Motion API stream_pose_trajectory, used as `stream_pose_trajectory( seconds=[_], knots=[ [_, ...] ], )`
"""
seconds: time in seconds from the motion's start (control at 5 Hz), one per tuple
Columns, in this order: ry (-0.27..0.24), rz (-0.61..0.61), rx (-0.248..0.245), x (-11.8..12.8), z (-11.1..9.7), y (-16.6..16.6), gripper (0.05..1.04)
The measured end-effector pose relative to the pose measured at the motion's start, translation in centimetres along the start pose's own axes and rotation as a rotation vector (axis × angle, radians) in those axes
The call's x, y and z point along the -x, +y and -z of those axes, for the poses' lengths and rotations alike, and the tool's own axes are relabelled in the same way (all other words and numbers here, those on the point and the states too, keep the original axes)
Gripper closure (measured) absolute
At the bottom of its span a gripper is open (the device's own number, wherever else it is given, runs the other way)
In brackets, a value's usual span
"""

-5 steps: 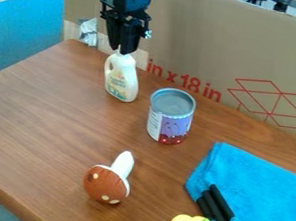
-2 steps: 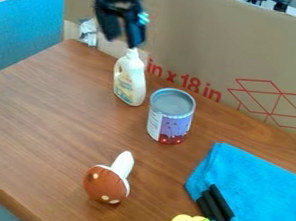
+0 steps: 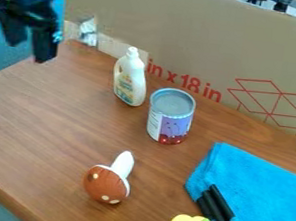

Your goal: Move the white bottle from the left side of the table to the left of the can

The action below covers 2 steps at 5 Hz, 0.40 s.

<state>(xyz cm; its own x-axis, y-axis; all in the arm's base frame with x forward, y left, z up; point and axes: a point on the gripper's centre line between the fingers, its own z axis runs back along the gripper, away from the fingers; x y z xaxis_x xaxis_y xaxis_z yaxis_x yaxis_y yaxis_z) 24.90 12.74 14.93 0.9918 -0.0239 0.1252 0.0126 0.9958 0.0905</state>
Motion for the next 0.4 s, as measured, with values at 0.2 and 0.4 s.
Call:
stream_pose_trajectory(
  seconds=[0.2, 0.4],
  knots=[
    [0.045, 0.075, 0.016, 3.9, 1.7, -1.8, 0.078],
    [0.018, 0.185, 0.08, 4.4, 3.0, -4.3, 0.078]
  ],
)
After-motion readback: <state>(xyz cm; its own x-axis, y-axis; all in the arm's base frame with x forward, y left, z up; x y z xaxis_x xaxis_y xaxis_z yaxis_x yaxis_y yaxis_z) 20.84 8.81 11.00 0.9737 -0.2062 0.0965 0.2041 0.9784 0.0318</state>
